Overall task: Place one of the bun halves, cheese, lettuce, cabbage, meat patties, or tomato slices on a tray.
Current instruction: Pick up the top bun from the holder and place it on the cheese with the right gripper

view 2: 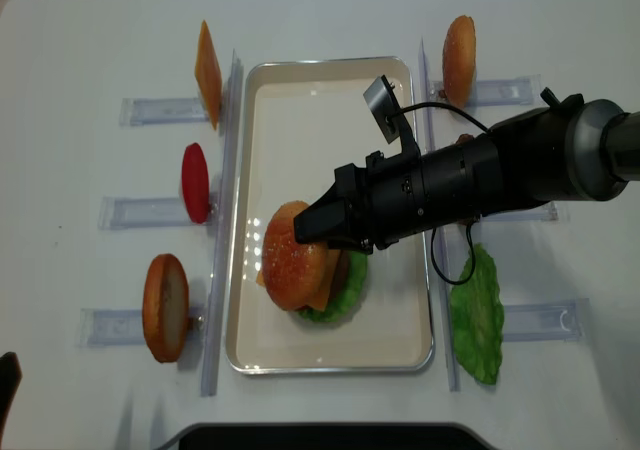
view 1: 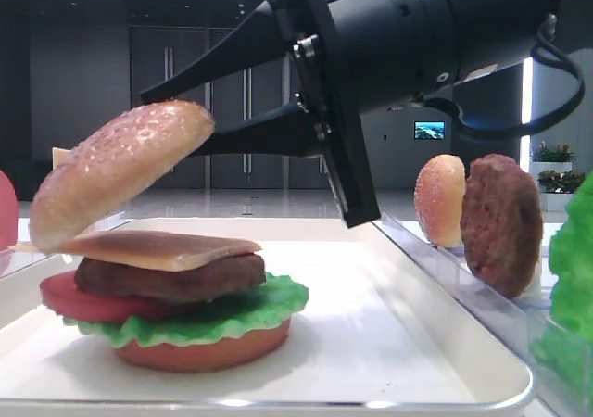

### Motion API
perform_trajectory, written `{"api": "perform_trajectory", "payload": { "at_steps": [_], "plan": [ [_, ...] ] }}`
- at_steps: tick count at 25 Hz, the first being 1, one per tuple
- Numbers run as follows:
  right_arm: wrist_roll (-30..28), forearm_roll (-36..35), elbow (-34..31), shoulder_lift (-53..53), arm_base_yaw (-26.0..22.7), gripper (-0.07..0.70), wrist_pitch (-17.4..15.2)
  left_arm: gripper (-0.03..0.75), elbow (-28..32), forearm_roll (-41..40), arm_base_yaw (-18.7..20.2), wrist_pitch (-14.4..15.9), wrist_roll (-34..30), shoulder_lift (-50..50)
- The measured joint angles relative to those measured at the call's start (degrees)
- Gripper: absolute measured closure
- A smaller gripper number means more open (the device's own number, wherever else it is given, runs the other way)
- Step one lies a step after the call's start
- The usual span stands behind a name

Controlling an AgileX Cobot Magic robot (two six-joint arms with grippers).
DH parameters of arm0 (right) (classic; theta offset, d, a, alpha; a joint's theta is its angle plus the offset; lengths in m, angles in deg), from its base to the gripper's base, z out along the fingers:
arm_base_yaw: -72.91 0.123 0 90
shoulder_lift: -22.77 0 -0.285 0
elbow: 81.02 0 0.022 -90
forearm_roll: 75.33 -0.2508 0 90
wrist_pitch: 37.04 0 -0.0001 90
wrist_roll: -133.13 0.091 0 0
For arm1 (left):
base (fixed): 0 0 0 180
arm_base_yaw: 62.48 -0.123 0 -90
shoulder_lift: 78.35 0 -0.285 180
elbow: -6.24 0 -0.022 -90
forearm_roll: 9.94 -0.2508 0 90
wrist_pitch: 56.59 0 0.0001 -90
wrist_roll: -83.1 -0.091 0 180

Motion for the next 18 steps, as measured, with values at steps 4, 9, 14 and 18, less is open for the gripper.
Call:
{"api": "perform_trajectory", "payload": {
  "at_steps": [4,9,14,18],
  "plan": [
    [-0.8,0.0,0.0,0.0,0.0,0.432,0.0,0.388,0.0,0.0,0.0,0.0,0.0,0.0],
    [-0.9,0.0,0.0,0.0,0.0,0.433,0.0,0.388,0.0,0.0,0.0,0.0,0.0,0.0],
    [-2.3,0.0,0.0,0.0,0.0,0.428,0.0,0.388,0.0,0.0,0.0,0.0,0.0,0.0],
    [-3.3,0.0,0.0,0.0,0.0,0.358,0.0,0.388,0.0,0.0,0.0,0.0,0.0,0.0]
  ]
}}
